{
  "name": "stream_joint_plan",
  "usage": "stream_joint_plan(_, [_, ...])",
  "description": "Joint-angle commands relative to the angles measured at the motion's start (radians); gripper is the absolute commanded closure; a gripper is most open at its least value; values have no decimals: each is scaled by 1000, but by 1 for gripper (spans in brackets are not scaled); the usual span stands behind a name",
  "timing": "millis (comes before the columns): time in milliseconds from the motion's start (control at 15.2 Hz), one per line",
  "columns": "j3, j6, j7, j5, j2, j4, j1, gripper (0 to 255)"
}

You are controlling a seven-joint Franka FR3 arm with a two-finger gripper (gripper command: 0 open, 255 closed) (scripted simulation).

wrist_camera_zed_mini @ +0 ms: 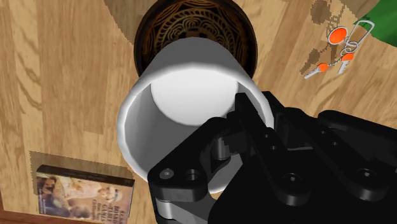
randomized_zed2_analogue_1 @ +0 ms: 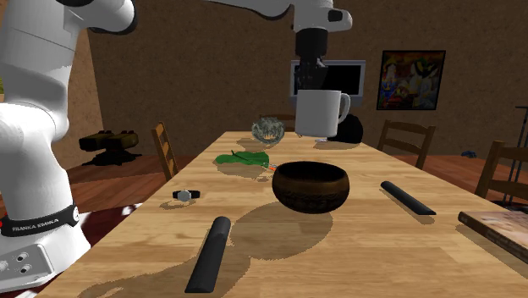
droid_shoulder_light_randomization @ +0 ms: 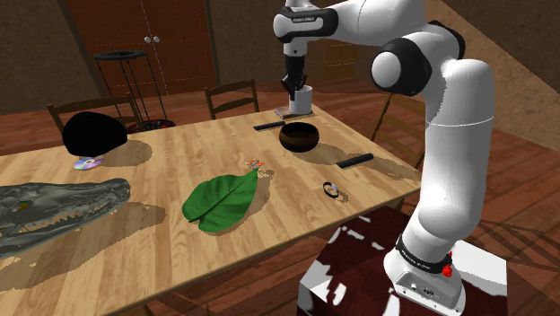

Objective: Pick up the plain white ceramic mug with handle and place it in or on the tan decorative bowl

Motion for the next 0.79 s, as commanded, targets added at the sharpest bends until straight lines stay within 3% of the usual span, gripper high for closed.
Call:
stream_joint_plan(0, [2, 22, 4, 0, 1, -20, 4, 255])
stream_joint_plan(726, [5, 172, 0, 1, -3, -174, 13, 255])
